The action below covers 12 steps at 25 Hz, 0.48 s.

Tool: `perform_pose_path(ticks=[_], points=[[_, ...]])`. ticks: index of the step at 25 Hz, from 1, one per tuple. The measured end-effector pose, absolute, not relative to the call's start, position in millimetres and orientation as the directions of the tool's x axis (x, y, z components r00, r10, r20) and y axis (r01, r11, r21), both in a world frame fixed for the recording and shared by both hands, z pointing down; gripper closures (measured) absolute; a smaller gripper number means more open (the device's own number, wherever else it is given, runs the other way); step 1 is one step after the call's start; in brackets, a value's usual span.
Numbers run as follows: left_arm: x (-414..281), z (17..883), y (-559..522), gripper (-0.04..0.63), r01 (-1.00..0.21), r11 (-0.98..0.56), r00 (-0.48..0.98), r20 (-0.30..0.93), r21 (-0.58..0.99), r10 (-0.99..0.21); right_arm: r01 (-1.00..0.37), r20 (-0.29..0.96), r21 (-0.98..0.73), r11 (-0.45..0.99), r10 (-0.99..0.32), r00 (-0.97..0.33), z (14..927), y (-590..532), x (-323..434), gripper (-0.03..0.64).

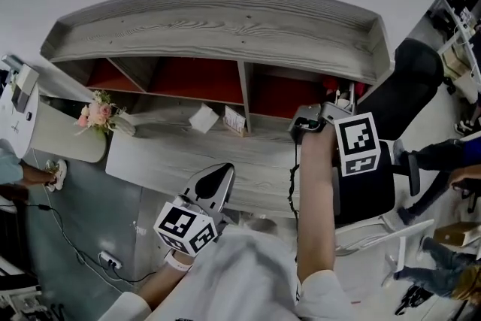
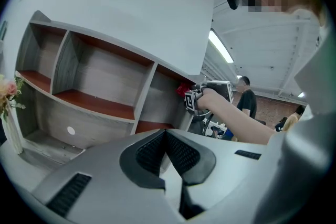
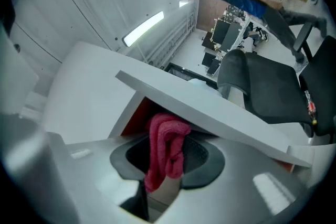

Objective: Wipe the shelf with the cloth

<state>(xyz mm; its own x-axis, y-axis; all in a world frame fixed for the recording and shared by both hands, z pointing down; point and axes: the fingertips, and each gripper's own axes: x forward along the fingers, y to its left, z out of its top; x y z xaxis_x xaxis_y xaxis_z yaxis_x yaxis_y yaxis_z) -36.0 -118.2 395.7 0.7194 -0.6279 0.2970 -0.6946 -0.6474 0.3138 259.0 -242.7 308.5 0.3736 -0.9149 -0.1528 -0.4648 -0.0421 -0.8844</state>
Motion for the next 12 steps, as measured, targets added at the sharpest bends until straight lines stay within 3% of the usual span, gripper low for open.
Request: perform_pose_path(ticks=[12], points=[[-60, 400, -121, 0.589, -0.73, -0.606, 0.684, 0.31, 0.317, -0.661, -0.49, -0.176, -0.868, -0.081, -0.873, 0.455, 320, -275, 275, 0.488]])
